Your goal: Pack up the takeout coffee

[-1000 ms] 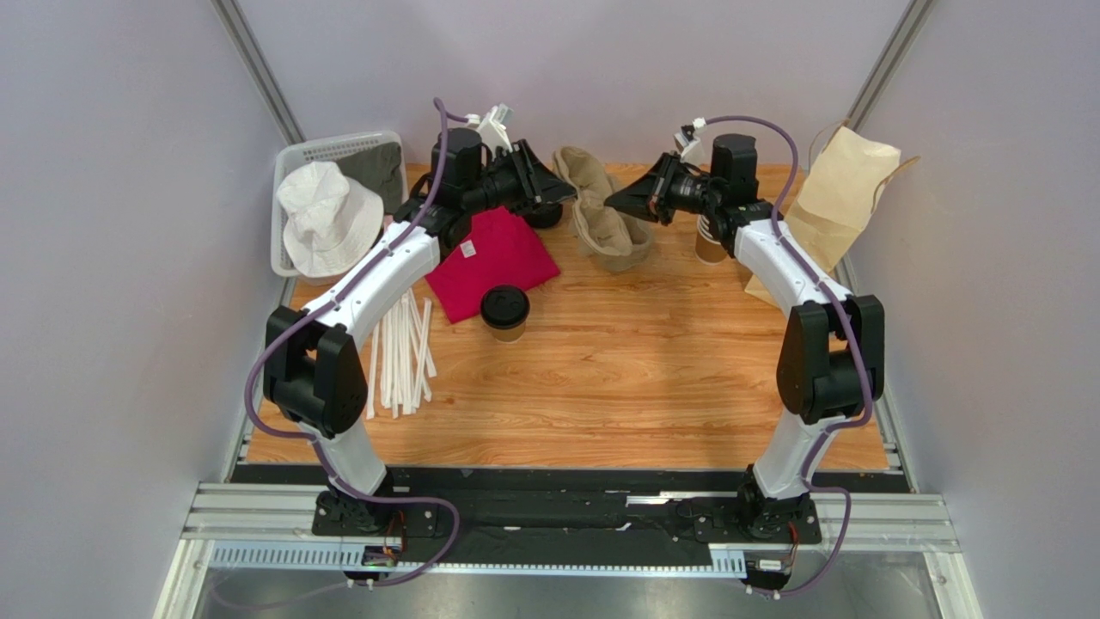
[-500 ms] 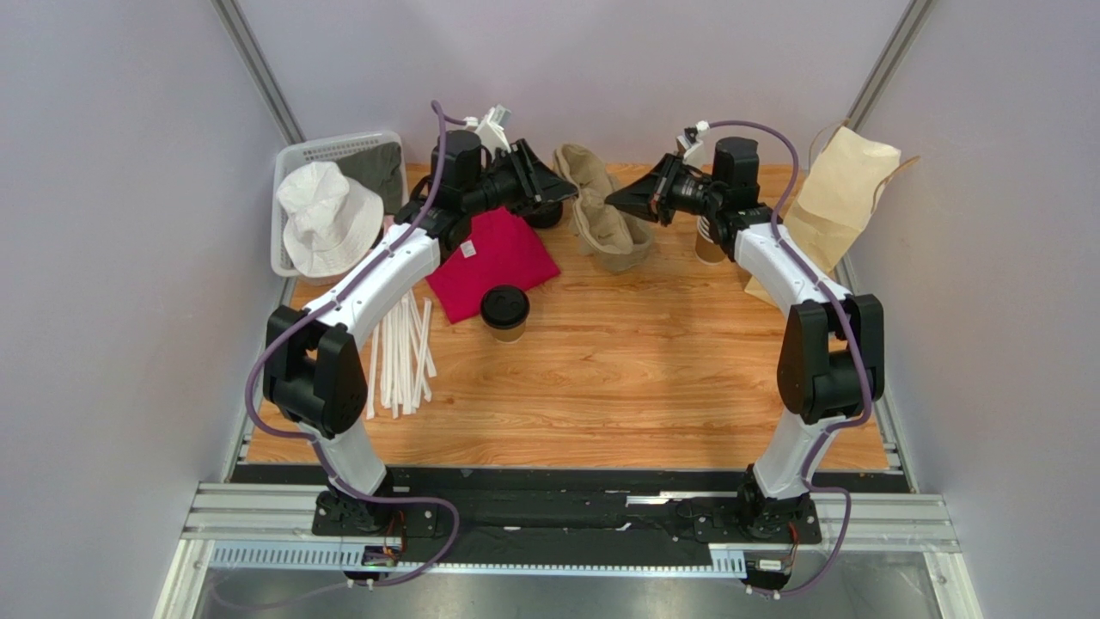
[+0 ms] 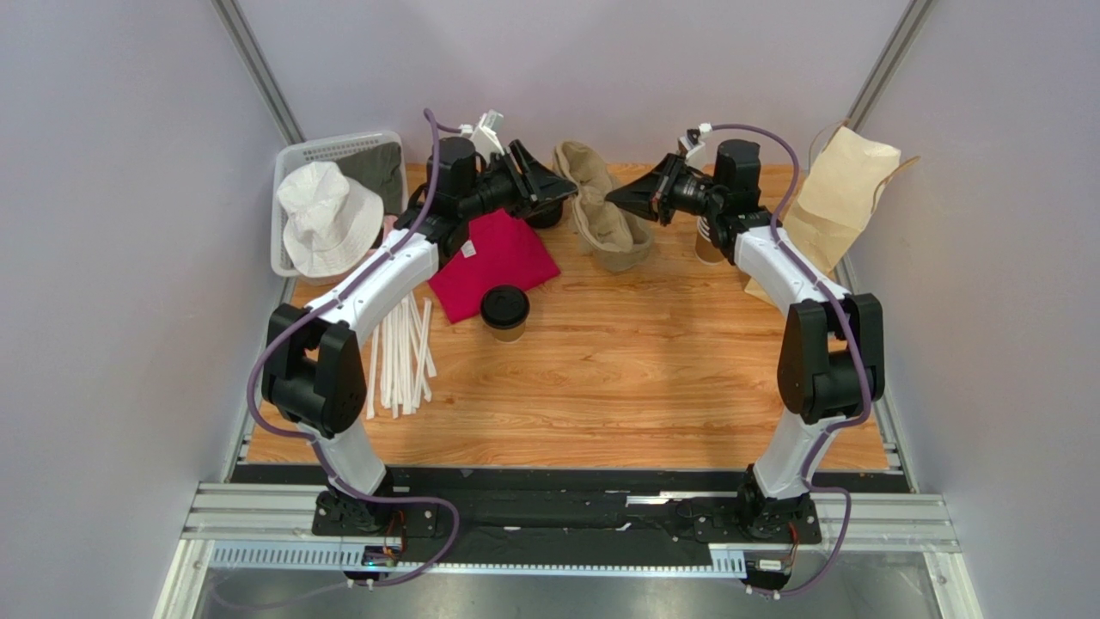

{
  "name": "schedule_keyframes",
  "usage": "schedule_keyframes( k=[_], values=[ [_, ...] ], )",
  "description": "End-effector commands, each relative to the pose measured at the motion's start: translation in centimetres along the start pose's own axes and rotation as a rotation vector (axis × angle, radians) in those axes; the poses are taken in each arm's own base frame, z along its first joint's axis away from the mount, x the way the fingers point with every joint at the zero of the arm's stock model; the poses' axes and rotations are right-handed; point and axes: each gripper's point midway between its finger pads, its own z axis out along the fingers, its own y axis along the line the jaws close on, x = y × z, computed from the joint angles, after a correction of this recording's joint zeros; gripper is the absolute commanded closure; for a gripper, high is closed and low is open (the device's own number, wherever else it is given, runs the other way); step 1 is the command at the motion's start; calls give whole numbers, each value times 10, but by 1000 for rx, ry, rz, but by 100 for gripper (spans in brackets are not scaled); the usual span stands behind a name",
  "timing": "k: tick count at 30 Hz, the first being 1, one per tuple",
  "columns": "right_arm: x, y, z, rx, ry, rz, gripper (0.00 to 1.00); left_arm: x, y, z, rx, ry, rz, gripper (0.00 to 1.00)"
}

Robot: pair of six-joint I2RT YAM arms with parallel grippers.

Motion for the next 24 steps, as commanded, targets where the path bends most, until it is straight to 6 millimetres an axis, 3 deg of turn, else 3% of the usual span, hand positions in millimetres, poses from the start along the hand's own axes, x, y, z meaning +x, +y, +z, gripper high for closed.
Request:
schedule_keyframes(
  k=[1,24],
  values=[
    [6,37,-2,-109,25,-56,100,11,-13,-4,64,34,-34,50],
    [5,33,0,-116,24,-33,100,1,-29,-12,204,-14,-95,42]
  ],
)
